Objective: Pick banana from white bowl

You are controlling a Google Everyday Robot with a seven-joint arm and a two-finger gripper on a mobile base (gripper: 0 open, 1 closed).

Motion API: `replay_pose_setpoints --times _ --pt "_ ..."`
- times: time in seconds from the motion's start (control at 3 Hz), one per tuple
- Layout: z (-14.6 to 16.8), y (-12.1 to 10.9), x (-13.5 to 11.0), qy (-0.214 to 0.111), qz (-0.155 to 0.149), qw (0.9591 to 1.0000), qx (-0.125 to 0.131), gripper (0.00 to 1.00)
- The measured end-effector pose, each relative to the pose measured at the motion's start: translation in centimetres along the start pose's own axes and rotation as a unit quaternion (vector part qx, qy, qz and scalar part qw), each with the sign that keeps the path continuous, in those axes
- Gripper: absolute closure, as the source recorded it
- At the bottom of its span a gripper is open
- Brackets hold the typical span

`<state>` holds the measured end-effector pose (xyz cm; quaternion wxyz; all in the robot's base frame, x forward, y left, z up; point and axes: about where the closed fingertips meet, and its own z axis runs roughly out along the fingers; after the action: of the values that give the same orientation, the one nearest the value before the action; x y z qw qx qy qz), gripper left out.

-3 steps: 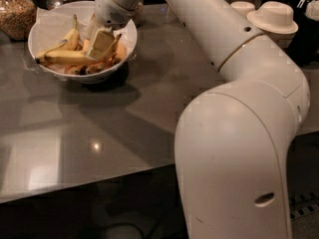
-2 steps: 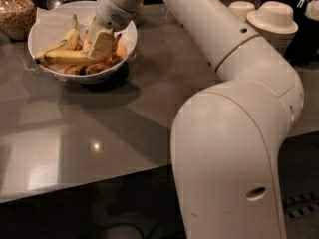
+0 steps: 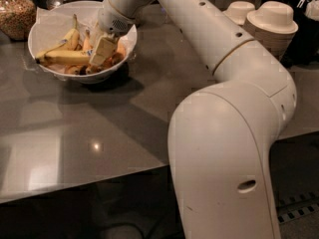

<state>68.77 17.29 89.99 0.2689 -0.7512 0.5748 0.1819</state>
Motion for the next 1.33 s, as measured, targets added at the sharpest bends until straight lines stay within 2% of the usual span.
replay_pose_setpoints --times 0.33,0.67,1.0,1.33 --pt "0.6 -0.2 0.5 0.0 0.007 1.0 -0.004 0.47" --pt "0.9 -0.3 0.7 0.002 0.011 0.9999 -0.009 0.61" --pt "0.4 -0.1 0.2 0.008 0.007 0.9999 -0.011 0.85" --pt "-1.3 0.4 -1.1 0.017 -0.008 0.9998 -0.005 1.0"
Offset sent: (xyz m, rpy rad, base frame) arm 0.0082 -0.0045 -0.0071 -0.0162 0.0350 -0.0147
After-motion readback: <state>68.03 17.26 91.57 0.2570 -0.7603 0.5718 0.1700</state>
